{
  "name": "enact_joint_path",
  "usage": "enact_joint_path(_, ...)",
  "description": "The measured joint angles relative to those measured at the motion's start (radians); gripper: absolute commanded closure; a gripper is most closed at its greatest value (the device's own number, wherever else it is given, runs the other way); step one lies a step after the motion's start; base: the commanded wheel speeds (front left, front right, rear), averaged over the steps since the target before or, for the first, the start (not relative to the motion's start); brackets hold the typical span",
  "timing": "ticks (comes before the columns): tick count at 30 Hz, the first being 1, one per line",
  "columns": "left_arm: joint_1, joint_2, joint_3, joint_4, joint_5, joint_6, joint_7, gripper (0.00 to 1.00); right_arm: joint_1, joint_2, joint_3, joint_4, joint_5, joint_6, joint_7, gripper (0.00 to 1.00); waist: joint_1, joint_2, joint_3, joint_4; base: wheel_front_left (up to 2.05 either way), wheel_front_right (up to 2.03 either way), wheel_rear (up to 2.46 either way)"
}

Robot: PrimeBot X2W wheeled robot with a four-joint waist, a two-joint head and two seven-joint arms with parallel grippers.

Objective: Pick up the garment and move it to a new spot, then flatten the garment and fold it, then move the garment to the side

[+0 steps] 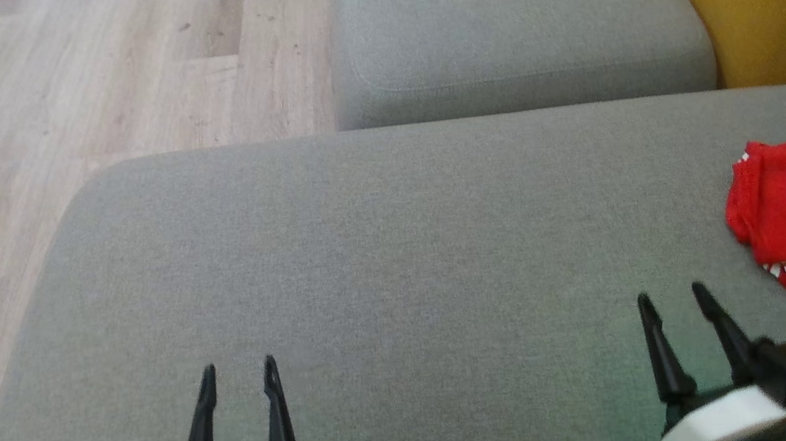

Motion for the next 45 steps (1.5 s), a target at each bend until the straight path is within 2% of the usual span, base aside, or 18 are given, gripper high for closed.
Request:
enact_joint_path(7,0.027,0.000,0.005,0.004,0.026,-0.029,0.000,0.00,0.055,0.020,0.006,-0.028,-0.047,0.000,0.000,0.00,0.0004,0.0000,-0.018,-0.001,0.00,0.00,0.00)
enact_joint_path(15,0.027,-0.001,0.016,0.025,0.040,-0.043,0.000,0.00,0.074,0.020,0.005,-0.035,-0.029,0.000,0.000,0.00,0.0004,0.0000,-0.018,-0.011,0.00,0.00,0.00)
enact_joint_path(16,0.027,-0.001,0.016,0.025,0.040,-0.043,0.000,1.00,0.074,0.020,0.005,-0.035,-0.029,0.000,0.000,1.00,0.0004,0.0000,-0.018,-0.011,0.00,0.00,0.00)
enact_joint_path(20,0.046,-0.001,0.015,0.065,0.034,-0.043,0.005,1.00,0.089,0.021,0.006,0.007,-0.024,0.000,0.005,1.00,0.0004,0.0000,-0.016,-0.013,0.00,0.00,0.00)
enact_joint_path(45,0.030,0.004,0.053,0.086,-0.277,-0.083,0.063,1.00,0.074,0.020,-0.016,0.008,0.288,0.000,0.066,1.00,0.0004,0.0000,0.009,-0.027,0.00,0.00,0.00)
